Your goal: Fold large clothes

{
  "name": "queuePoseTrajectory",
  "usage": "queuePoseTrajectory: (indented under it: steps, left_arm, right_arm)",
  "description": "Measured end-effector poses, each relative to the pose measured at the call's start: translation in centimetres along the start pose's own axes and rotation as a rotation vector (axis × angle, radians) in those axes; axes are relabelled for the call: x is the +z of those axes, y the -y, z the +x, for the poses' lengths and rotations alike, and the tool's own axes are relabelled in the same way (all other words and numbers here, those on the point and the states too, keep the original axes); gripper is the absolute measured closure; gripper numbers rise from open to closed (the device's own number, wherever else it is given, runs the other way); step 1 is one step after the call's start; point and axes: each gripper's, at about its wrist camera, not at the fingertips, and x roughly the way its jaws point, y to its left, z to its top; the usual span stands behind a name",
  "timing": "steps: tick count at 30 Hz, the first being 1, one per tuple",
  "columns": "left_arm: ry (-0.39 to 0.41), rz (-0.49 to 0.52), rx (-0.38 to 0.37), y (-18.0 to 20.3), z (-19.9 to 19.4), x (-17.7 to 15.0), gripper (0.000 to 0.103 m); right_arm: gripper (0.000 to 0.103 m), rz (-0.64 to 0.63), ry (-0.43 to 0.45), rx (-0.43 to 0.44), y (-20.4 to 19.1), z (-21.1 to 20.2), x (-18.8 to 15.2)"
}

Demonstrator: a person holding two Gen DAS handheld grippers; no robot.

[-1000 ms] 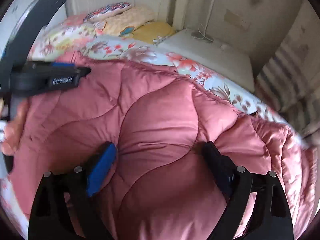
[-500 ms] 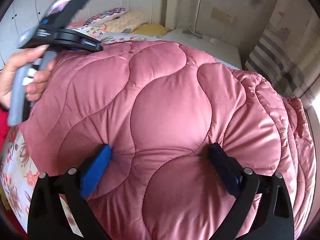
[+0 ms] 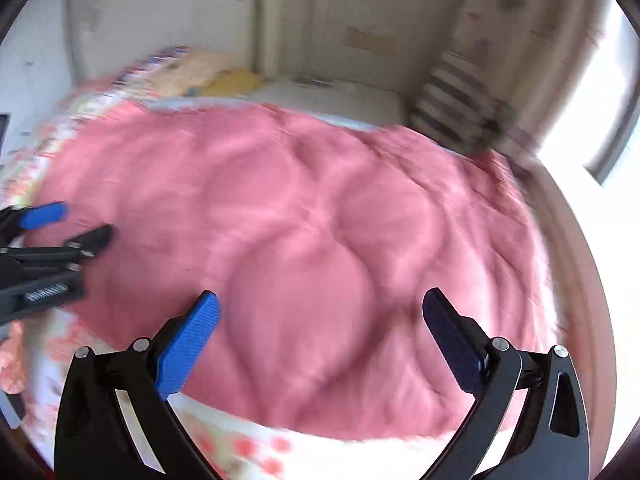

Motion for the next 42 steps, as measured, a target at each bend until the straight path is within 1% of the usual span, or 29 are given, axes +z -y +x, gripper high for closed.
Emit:
queuePoseTrajectory:
  steps: [1,2,3,4,7,10,11,12,13,15,17,18,19,20,21,22,23,25,27,28,29,31,32,33,36,37,38,41,42]
  left_arm:
    - [0.001,0.018,0.022,0.4,0.2,-0.2,0.010]
    - [-0.001,0.024,0.038,0.8,0.5,-0.4,0.010]
    - [-0.002,0.022,0.048,0.9,0.7,-0.5,0.009]
    - [0.001,0.014,0.054,0.9,1.0,-0.6,0.007]
    - [-0.013,-0.001,0.045,0.6,1.0,-0.5,0.007]
    - [-0.023,-0.006,0.035,0.1,1.2,-0.2,0.006]
    - [-0.023,-0.006,0.034,0.1,1.3,-0.2,0.005]
    - [-0.022,-0.007,0.034,-0.1,1.4,-0.1,0.004]
    - [-0.023,-0.009,0.029,-0.2,1.4,-0.1,0.003]
    - [-0.031,-0.015,0.017,-0.6,1.6,-0.1,0.002]
    - [-0.041,-0.022,0.004,-0.9,1.3,0.1,0.003]
    - [-0.046,-0.023,0.001,-0.9,1.0,0.2,0.005]
    - [-0.050,-0.022,-0.005,-0.9,0.4,0.4,0.007]
    - [-0.044,-0.023,-0.010,-1.0,-0.1,0.7,0.008]
    - [-0.039,-0.029,-0.015,-0.9,-0.5,1.0,0.008]
    - [-0.032,-0.045,-0.033,-0.9,-1.1,1.5,0.008]
    - [-0.030,-0.053,-0.047,-0.9,-1.4,1.9,0.008]
    - [-0.015,-0.049,-0.070,-0.1,-2.1,3.2,0.008]
    - [0.020,0.001,-0.058,1.4,-2.7,4.7,0.008]
    - [0.025,0.026,-0.050,2.1,-2.5,5.6,0.008]
    - [0.020,0.037,-0.050,2.5,-2.3,6.0,0.008]
    - [0.010,0.079,-0.069,3.9,-1.7,7.2,0.008]
    - [0.016,0.103,-0.053,4.7,-1.3,7.7,0.008]
    - [0.009,0.118,-0.027,5.3,-0.7,8.2,0.008]
    - [-0.013,0.118,-0.020,6.4,0.5,9.0,0.012]
    - [-0.007,0.118,-0.014,6.7,0.6,9.0,0.012]
    - [0.012,0.129,0.000,7.3,0.6,9.2,0.012]
    - [0.019,0.146,0.006,8.3,1.0,9.6,0.012]
    - [0.017,0.141,0.002,8.5,1.2,9.7,0.012]
  right_arm:
    - [0.005,0.006,-0.033,-0.025,0.6,1.1,-0.7]
    - [0.004,0.012,-0.062,-0.013,0.8,2.3,-1.1]
    - [0.004,0.016,-0.077,0.006,0.9,3.2,-1.5]
    - [0.004,0.016,-0.066,0.008,0.9,3.5,-1.6]
    - [0.005,-0.013,-0.082,0.006,0.9,2.6,-1.1]
    - [0.005,0.009,-0.011,-0.006,1.9,-0.6,-1.1]
    - [0.005,0.024,-0.004,-0.005,2.6,-1.0,-1.4]
    - [0.005,0.041,-0.025,-0.006,3.2,-0.3,-1.6]
    - [0.004,0.080,-0.072,0.008,4.4,1.4,-2.3]
    - [0.004,0.132,-0.081,0.120,6.1,3.3,-3.5]
    - [0.005,0.108,-0.083,0.145,6.3,2.8,-3.6]
    - [0.005,0.119,-0.076,0.159,6.6,2.0,-3.4]
    - [0.005,0.145,-0.055,0.180,7.2,1.3,-3.3]
    - [0.005,0.195,-0.016,0.235,8.1,0.0,-3.2]
    - [0.005,0.212,0.001,0.257,8.6,-0.4,-3.2]
    - [0.005,0.208,0.014,0.273,8.7,-0.6,-3.3]
    - [0.005,0.184,0.001,0.268,8.5,0.0,-3.3]
    - [0.004,0.131,-0.076,0.249,7.9,2.6,-3.6]
    - [0.004,0.064,-0.076,0.214,7.3,2.3,-3.5]
    - [0.004,0.049,-0.076,0.212,7.2,1.4,-3.2]
    - [0.004,0.067,-0.055,0.240,7.7,0.7,-3.1]
    - [0.004,0.144,-0.008,0.406,9.6,-0.7,-3.1]
    - [0.004,0.202,-0.010,0.501,11.2,-1.2,-3.5]
    - [0.004,0.258,-0.019,0.548,12.8,-1.2,-3.9]
    - [0.005,0.449,-0.055,0.669,17.4,-1.2,-6.3]
    - [0.005,0.518,-0.069,0.733,18.5,-1.3,-7.7]
    - [0.005,0.542,-0.081,0.746,18.6,-1.6,-8.5]
    - [0.005,0.562,-0.122,0.662,18.0,-2.8,-11.4]
    - [0.005,0.578,-0.128,0.655,18.1,-2.8,-12.1]
